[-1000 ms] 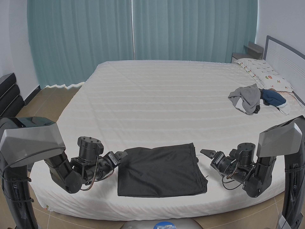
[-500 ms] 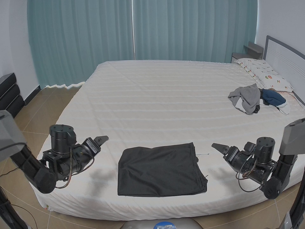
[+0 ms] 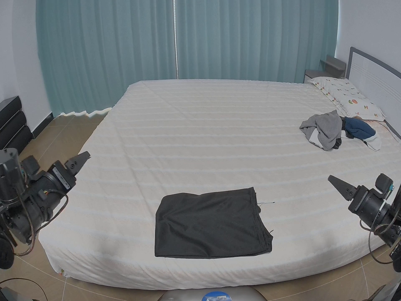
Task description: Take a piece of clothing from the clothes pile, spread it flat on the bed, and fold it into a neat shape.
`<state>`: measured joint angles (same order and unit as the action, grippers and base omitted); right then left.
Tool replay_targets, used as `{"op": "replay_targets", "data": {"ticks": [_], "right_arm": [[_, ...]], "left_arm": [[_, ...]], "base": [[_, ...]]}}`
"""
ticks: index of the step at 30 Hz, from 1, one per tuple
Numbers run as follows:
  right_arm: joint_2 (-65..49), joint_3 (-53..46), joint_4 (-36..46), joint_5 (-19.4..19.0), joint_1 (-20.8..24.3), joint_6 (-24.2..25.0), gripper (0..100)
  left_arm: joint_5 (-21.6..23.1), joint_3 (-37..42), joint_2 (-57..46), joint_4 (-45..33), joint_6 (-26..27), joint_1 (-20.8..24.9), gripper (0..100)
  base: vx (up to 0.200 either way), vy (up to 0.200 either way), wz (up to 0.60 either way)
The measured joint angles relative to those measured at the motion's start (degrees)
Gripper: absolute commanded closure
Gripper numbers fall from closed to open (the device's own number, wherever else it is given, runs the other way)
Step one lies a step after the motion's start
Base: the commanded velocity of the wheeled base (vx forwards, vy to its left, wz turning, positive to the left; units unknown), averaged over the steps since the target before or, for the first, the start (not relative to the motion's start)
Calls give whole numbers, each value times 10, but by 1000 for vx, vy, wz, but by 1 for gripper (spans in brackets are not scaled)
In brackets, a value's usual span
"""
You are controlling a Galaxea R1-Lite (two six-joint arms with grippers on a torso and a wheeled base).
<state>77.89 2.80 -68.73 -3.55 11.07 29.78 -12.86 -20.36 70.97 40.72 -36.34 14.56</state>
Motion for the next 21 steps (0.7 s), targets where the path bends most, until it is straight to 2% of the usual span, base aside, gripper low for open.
{"op": "replay_targets", "data": {"ticks": [8, 13, 17, 21], "right_arm": [[-214, 32, 286, -4, -22, -65, 0], [-340, 70, 483, -9, -32, -107, 0], [-426, 96, 589, -12, -47, -146, 0], [-507, 118, 661, -16, -66, -199, 0]], "left_arm": [[-50, 8, -151, -89, 79, -3, 0], [-74, 11, -256, -181, 118, -9, 0], [-90, 12, -353, -255, 161, -22, 0], [-99, 13, -455, -317, 230, -50, 0]], "base": [[0, 0, 0], [0, 0, 0], [0, 0, 0], [0, 0, 0]]}}
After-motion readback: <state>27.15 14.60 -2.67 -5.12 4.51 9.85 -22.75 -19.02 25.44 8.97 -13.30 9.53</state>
